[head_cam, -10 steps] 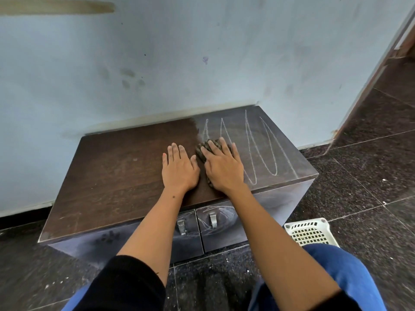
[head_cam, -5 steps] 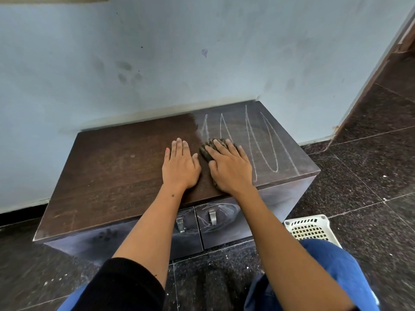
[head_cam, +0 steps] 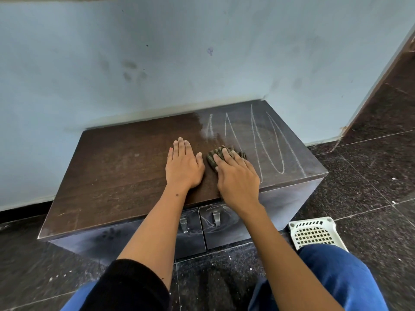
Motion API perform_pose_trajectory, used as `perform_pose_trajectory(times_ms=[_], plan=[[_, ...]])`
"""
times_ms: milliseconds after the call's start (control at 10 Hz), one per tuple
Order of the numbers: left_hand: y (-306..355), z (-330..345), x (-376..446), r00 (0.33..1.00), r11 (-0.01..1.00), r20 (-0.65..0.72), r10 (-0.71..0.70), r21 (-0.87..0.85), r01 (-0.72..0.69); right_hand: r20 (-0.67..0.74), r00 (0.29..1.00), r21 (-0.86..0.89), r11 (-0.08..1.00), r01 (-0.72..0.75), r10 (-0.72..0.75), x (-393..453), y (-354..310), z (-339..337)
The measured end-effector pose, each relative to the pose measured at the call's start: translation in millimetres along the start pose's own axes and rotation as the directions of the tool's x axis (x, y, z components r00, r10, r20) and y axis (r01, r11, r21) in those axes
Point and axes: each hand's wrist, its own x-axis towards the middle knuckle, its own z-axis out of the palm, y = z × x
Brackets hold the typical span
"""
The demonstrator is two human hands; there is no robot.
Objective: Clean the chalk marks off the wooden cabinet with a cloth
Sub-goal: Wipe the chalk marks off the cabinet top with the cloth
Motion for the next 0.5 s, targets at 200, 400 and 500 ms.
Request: perform_pose_trajectory(times_ms=[200,400,500], plan=[[0.8,-3.1,-1.3,1.0,1.0,0.012,0.004,-0.002,-0.004,0.171,0.984,-0.022,0.999,0.047,-0.043,57.3,-2.0,5.5],[0.6,-0.9,-0.9,1.0,1.0,-0.003,0.004,-0.009,-0.004,-0.033,0.999,0.008,1.0,0.02,-0.02,-7.2,-0.1,0.9],[0.6,0.4,0.8,1.0,1.0,-0.01,-0.003,-0.003,0.003,0.041,0.999,0.004,1.0,0.018,-0.018,-5.3,0.7,-1.8]])
